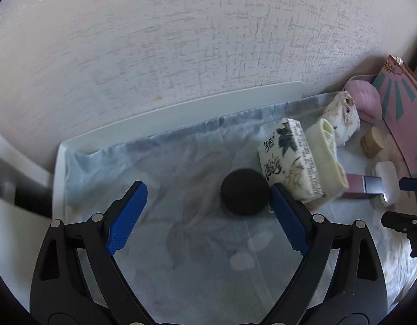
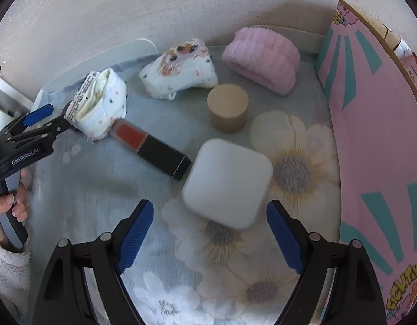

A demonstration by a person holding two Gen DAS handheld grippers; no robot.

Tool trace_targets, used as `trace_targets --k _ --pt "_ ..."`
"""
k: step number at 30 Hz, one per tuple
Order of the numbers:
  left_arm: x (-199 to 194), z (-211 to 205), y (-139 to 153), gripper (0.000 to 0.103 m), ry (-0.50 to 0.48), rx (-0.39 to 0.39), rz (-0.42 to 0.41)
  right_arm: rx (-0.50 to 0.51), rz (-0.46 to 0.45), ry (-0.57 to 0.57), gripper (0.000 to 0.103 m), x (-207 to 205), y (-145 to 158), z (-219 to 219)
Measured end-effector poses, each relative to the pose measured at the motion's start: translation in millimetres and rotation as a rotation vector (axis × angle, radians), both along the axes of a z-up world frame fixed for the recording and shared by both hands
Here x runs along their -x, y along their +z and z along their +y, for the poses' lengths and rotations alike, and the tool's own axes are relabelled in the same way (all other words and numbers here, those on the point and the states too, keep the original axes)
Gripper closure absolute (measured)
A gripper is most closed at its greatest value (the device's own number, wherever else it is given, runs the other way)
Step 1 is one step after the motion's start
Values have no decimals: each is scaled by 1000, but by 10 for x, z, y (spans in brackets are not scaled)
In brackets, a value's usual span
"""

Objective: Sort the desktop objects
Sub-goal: 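Grasp the black round jar with the left gripper while the right grasps the white soap box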

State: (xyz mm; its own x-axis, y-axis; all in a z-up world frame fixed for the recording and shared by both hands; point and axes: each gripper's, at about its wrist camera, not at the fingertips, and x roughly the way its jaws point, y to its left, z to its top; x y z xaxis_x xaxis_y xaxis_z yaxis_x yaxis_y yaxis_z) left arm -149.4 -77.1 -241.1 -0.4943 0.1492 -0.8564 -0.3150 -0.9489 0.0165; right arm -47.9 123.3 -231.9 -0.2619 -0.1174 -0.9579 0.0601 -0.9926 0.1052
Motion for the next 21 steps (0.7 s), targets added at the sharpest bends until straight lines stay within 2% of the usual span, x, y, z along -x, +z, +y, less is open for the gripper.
trace_targets --k 2,6,7,8,16,21 --pt "50 37 -53 26 -16 -4 -16 4 7 -7 22 29 -11 5" --pt "50 90 -107 56 -40 -20 -38 -3 16 -11 40 67 -37 21" --pt "40 99 -111 66 -44 -19 -40 -14 20 -10 42 72 -33 25" --pt "28 109 -116 69 -48 -17 -41 -18 21 -9 42 77 -30 36" --pt "-49 31 -46 71 -8 -19 -58 1 32 -29 43 23 19 117" --pt "-127 -89 117 71 72 -35 -108 26 15 -2 43 -66 91 148"
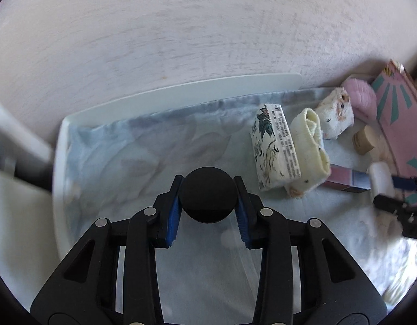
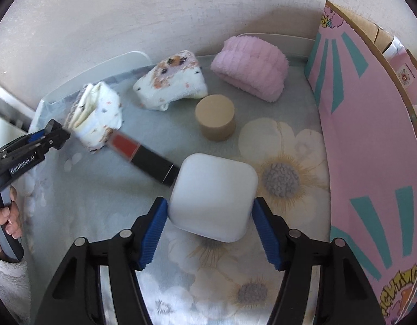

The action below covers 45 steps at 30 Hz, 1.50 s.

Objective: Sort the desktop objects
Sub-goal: 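Grasp the black round jar with the left gripper while the right grasps the white soap box, then carry the black jar and white soap box into the cardboard box and release both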

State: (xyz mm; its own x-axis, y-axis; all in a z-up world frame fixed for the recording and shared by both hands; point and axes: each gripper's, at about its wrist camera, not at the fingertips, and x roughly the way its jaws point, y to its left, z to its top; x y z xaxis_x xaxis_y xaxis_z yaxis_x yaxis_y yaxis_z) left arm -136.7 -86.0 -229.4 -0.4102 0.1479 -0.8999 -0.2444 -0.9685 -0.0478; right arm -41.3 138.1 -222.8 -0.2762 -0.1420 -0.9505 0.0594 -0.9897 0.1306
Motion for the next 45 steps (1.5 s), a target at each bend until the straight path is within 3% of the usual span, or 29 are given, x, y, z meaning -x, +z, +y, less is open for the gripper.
trace_targets --k 5,10,13,18,23,28,40,45 --pt "-205 -76 305 71 62 -31 1 37 -2 61 43 -134 218 0" --pt "-278 -25 646 71 70 -43 30 66 47 130 43 -191 604 0" --pt "-320 -10 879 71 65 -70 50 91 69 150 43 -131 780 210" --pt "-381 296 1141 71 30 -95 79 98 106 160 43 -214 999 89" --pt "-419 609 1325 71 -22 -149 87 88 132 157 43 -288 1151 270" --pt "-386 1033 1444 71 -93 -155 110 64 160 143 43 -349 1353 605" --pt "-323 2091 1706 71 -244 -198 125 44 203 47 43 -395 1506 1306" --pt "-358 2601 1744 71 -315 -185 128 34 183 19 43 -476 1461 1605"
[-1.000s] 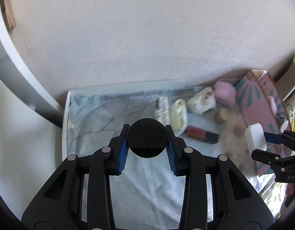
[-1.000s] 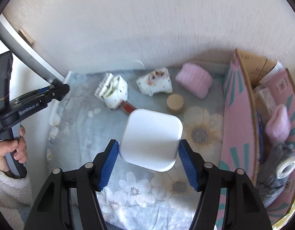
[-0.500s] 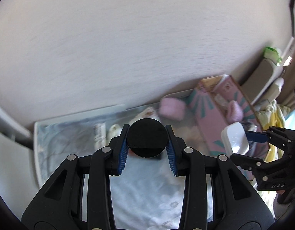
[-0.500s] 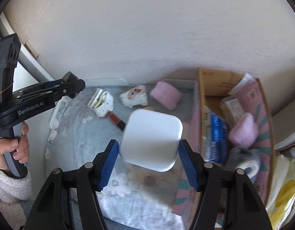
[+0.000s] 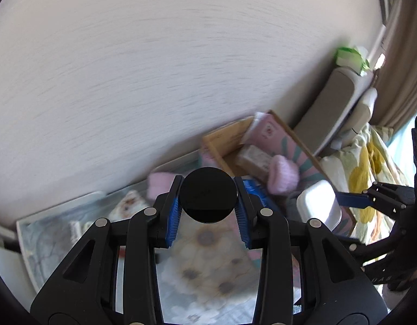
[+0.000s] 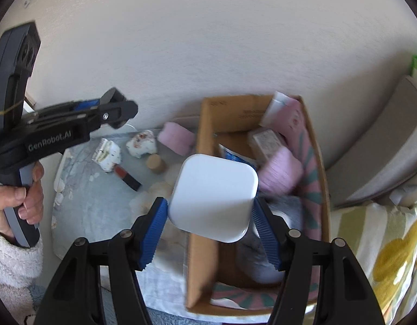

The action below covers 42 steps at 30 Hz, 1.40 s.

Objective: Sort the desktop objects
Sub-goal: 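Carry the black jar and white soap box into the cardboard box and release both, then withdraw both grippers back over the floral cloth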

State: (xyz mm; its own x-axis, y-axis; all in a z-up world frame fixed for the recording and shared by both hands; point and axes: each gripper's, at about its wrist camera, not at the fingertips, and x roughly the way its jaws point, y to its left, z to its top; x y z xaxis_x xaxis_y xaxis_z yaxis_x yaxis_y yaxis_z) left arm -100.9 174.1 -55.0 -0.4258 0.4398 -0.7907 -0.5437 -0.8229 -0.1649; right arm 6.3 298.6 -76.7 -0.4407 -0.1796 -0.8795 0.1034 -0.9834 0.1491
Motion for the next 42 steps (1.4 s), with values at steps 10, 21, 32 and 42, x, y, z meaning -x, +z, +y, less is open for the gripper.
trace_targets --k 10,21,32,42 --pt "-18 873 -297 71 -60 -6 -87 12 -74 -21 43 -61 -323 335" --pt "-66 1206 -469 71 -80 62 -87 15 -87 2 43 -30 -426 420" --pt "-6 1055 -281 0 -5 -39 -77 -9 -57 -42 18 -97 -441 447" --pt "-94 723 -103 0 51 -42 -23 -8 -30 -46 18 -151 -360 354"
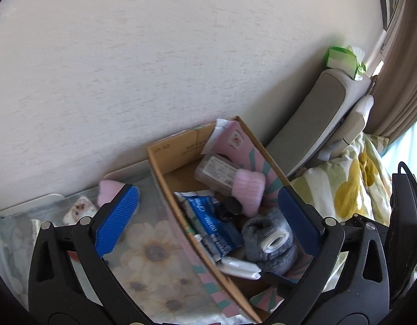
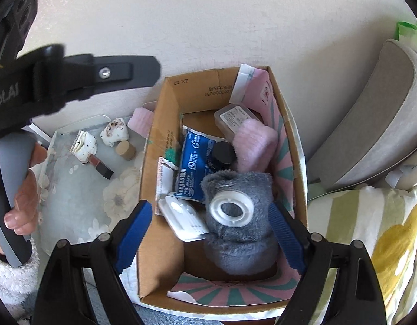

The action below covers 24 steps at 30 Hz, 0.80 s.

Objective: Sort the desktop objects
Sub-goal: 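Withdraw both grippers back over the floral cloth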

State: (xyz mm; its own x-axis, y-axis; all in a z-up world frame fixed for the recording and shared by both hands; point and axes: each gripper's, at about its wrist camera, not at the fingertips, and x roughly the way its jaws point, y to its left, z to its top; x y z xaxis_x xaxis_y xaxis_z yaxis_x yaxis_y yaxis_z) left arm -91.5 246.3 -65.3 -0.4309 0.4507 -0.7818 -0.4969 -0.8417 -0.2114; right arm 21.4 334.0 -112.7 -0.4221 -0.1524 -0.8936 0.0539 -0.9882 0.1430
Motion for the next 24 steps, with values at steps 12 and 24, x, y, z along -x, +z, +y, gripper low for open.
trace_targets --k 12,24 --pt "-108 -650 137 0 68 -9 25 -7 30 48 18 -30 172 -413" --pt "-141 -1395 112 0 169 -23 18 -13 39 146 18 31 220 -981"
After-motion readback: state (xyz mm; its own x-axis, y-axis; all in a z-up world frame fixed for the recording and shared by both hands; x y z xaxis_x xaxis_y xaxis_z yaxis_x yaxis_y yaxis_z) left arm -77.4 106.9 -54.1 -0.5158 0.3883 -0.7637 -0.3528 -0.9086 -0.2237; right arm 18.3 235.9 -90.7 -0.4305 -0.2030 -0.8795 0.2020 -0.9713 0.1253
